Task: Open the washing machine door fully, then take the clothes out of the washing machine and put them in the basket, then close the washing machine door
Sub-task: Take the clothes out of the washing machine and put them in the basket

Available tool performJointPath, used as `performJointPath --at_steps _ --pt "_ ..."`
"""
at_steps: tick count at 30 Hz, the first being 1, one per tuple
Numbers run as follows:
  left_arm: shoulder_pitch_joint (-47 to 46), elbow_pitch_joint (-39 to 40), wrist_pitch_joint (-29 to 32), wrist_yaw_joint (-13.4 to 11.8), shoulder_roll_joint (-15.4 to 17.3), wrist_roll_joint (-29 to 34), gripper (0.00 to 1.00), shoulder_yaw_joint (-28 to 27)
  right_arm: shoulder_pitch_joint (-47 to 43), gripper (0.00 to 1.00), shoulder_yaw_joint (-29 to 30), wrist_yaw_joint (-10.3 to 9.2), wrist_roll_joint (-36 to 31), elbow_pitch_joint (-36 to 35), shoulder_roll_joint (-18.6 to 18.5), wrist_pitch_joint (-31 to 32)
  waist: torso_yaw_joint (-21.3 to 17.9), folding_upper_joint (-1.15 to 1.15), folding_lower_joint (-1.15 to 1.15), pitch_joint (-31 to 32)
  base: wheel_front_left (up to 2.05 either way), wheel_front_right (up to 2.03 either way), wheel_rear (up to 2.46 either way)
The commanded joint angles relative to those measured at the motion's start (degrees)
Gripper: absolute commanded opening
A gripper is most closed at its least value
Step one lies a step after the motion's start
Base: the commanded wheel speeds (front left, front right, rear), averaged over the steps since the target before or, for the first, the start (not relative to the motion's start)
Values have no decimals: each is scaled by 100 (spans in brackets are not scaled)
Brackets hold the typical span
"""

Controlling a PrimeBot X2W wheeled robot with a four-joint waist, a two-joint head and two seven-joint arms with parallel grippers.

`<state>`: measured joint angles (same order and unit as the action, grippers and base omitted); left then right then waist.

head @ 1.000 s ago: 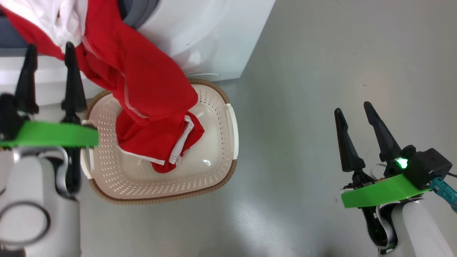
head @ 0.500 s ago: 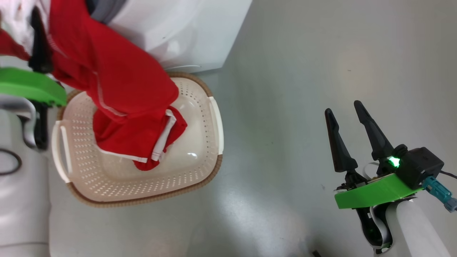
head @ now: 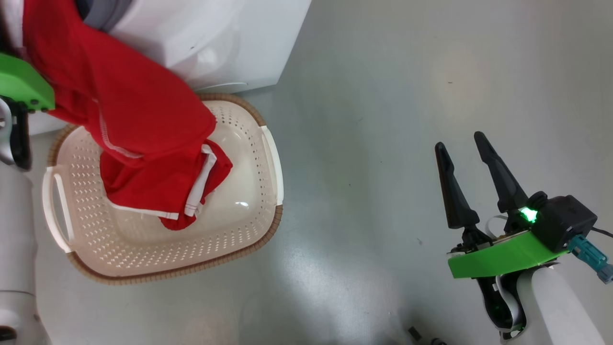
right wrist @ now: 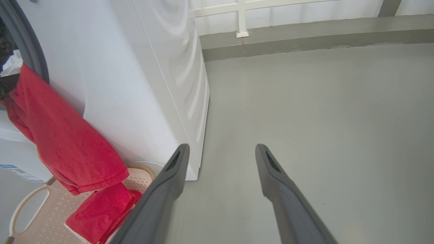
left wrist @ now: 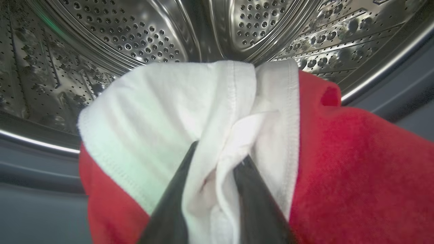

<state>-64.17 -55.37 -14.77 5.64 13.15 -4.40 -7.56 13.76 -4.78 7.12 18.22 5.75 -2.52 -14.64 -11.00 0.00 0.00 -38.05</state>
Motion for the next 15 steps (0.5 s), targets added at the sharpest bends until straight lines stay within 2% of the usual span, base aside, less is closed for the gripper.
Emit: performJointPath --at_steps 1,7,15 --pt "-17 107 -23 -3 288 53 0 -55 23 100 -126 36 75 -129 -36 -36 8 0 0 7 0 0 0" --pt "134 324 -23 57 219 -17 0 -51 36 100 -92 36 84 -118 -36 -36 88 0 0 56 0 0 0" --pt "978 1270 -23 158 -127 -292 0 -133 -12 100 -26 36 47 -100 -36 -36 280 0 0 200 0 0 0"
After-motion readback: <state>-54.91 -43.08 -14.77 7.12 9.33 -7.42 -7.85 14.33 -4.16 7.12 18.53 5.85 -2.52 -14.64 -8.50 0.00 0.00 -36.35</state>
